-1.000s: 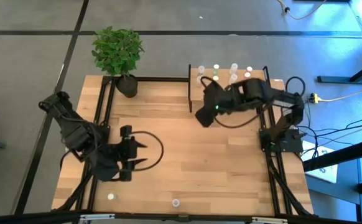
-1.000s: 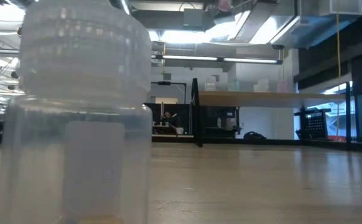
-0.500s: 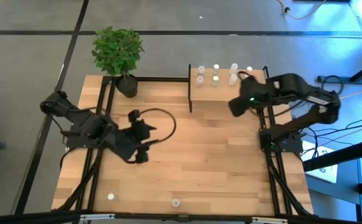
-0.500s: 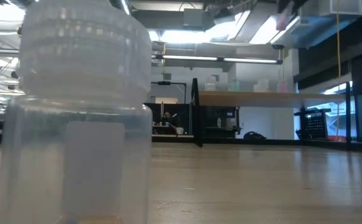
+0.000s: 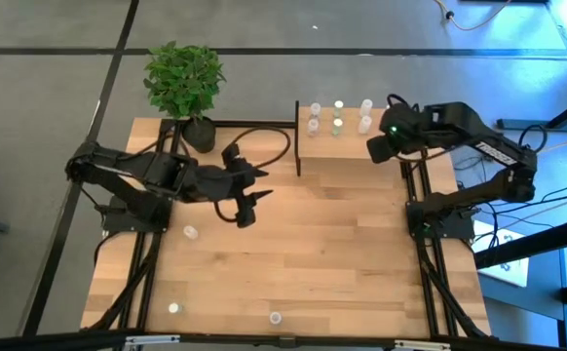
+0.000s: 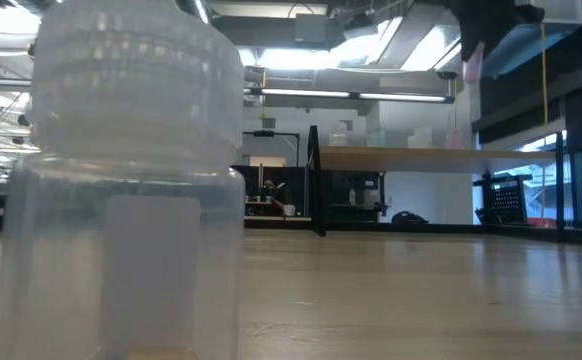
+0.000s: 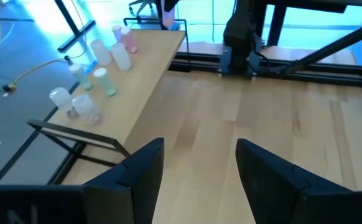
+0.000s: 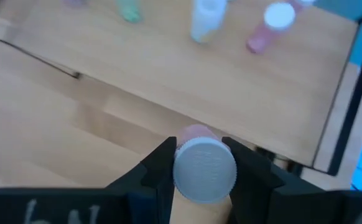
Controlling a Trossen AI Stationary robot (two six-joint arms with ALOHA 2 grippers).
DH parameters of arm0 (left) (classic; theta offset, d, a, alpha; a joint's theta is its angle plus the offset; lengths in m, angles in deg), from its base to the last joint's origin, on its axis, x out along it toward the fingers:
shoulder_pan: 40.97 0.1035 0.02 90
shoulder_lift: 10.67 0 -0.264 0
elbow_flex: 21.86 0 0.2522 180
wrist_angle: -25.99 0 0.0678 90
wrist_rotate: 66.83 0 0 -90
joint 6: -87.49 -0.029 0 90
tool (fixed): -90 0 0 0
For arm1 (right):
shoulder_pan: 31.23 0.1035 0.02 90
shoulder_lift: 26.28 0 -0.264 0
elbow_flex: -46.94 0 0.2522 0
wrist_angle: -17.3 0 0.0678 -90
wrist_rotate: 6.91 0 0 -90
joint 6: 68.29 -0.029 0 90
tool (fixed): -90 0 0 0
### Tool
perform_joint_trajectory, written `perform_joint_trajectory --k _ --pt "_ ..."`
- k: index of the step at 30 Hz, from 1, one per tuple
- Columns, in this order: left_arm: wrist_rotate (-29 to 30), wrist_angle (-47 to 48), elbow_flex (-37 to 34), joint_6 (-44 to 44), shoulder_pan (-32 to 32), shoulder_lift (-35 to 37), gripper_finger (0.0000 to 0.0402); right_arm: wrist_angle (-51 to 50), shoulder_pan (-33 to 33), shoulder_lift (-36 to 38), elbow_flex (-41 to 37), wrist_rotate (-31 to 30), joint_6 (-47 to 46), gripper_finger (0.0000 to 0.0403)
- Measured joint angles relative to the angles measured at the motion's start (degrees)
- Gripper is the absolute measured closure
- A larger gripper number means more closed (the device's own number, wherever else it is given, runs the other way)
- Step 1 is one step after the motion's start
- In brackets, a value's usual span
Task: Pick and place medicine bottles onto shelf by color
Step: Put the pink pill bottle aligned with the other pink pill bottles on the shelf
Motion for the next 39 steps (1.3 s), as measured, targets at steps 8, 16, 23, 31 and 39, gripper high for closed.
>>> perform_joint_trajectory --k 8,16,23,31,39 --pt "-2.21 0.00 0.00 -0.02 1.74 0.01 0.0208 -0.01 -6.23 -0.03 -9.94 1.12 1.84 0.0279" --pt "-2.35 0.02 0.00 -0.02 2.45 0.01 0.0208 7.16 -12.59 -0.01 -13.16 0.94 8.04 0.0279" --pt "-2.34 0.02 0.00 0.14 2.45 -0.01 0.0208 9.31 -15.94 -1.00 -13.31 1.86 9.74 0.0279" --pt "-2.34 0.04 0.00 0.28 2.45 0.01 0.0208 13.34 -17.86 -3.20 -13.31 4.03 12.05 0.0279" --pt "-2.34 0.04 0.00 0.33 2.45 -0.01 0.0208 11.37 -18.10 -5.23 -13.31 3.96 12.43 0.0279"
